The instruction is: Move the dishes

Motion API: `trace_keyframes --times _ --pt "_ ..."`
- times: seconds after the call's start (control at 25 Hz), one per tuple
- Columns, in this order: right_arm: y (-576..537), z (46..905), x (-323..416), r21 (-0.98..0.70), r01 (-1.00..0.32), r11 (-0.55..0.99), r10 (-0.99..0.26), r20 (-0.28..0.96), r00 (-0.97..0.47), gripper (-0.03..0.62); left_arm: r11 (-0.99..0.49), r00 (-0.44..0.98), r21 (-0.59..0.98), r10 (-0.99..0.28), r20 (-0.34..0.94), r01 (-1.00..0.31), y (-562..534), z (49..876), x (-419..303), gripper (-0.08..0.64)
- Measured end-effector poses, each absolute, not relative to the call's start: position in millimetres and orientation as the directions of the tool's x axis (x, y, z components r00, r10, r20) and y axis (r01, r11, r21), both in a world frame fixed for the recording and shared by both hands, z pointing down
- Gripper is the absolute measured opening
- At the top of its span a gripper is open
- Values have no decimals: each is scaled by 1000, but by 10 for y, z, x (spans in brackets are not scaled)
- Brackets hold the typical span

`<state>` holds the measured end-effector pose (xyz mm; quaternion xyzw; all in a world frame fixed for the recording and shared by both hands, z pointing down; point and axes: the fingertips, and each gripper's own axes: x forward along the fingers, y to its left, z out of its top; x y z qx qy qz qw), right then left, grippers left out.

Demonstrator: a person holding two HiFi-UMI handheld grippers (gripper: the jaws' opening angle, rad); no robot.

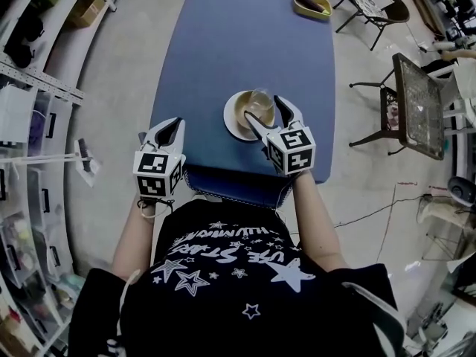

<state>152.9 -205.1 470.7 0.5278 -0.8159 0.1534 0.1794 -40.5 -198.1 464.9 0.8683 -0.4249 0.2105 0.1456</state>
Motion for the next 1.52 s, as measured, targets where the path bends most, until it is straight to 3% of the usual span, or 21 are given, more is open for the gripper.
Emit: trace_keyframes --times 0.24,0.4,0.84,1.32,1.52 --pt "-2214 4784 1431 -51 -903 427 -795 454 -402 360 -591 540 73 -671 509 -803 -2018 4677 -356 20" --pt "-2262 4794 1431 -42 -908 418 -800 457 -389 285 -594 538 66 -668 514 -801 -1998 4685 -318 20" --pt "-2214 4765 1368 10 -885 465 -776 486 -402 282 -601 544 60 -672 503 -797 -1996 4662 -326 20" --pt "-2311 4112 1622 -21 -904 426 -834 378 -402 282 -620 570 69 -664 484 -781 -2047 4623 -190 20" --pt "-2480 4061 1896 27 -917 398 -850 386 -358 282 -621 572 69 -666 479 -781 -2111 4600 -96 20"
